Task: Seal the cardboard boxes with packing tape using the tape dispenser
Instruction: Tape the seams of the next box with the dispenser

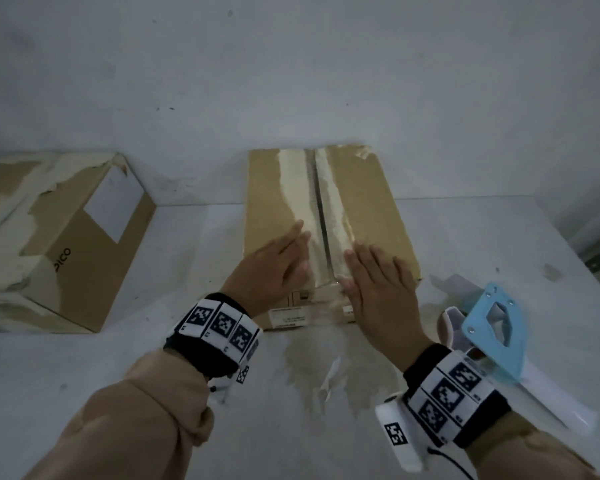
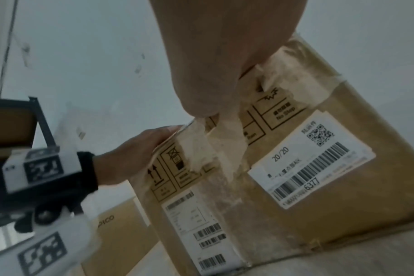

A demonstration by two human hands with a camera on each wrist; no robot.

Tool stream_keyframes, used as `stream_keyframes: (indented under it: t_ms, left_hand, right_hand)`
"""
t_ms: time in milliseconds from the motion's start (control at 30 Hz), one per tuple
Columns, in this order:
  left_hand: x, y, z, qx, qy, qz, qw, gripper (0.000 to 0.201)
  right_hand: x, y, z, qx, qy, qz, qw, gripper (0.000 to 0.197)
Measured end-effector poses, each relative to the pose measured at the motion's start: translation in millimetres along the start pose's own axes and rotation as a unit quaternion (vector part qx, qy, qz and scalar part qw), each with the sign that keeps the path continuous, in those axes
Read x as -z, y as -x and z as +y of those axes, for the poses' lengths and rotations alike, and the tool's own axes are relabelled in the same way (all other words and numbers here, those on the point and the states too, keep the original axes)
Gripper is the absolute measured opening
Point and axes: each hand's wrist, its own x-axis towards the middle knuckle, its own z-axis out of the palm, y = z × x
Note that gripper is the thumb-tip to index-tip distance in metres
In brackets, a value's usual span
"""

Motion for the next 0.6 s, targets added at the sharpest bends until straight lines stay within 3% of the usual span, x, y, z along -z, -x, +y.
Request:
stream_keyframes:
  t_ms: [100, 233, 333, 400, 467, 600]
  left_hand:
    - [-2.8, -6.8, 3.6, 0.109, -0.107, -0.075, 0.985, 0.072]
    - [-15.2, -16.4, 26.2, 0.208, -0.107, -0.100, 0.967, 0.068]
    - [-20.4, -14.9, 27.7, 0.213, -0.147, -0.063, 0.964, 0.084]
    - [-20.5, -14.8, 25.5, 0.211, -0.159, -0.048, 0.963, 0.083]
    - [-20.9, -16.0, 25.9, 0.212, -0.155, -0.041, 0.964, 0.071]
    - [-19.9, -13.6, 30.1, 0.206, -0.152, -0.023, 0.966, 0.064]
  right_hand:
    - [2.4, -0.2, -1.9, -0.001, 0.007, -0.027, 1.000, 0.064]
    - [5.2, -2.2, 4.7, 0.018, -0.032, -0.069, 0.997, 0.068]
    - [12.4, 4.3, 23.1, 0.058, -0.150, -0.069, 0.985, 0.066]
    - [19.1, 19.4, 37.0, 0.046, -0.193, -0.034, 0.980, 0.056]
    - [19.6, 42.6, 57.8, 0.018, -0.162, 0.019, 0.986, 0.049]
    - [13.9, 87.1, 110.5, -0.106, -0.092, 0.042, 0.989, 0.059]
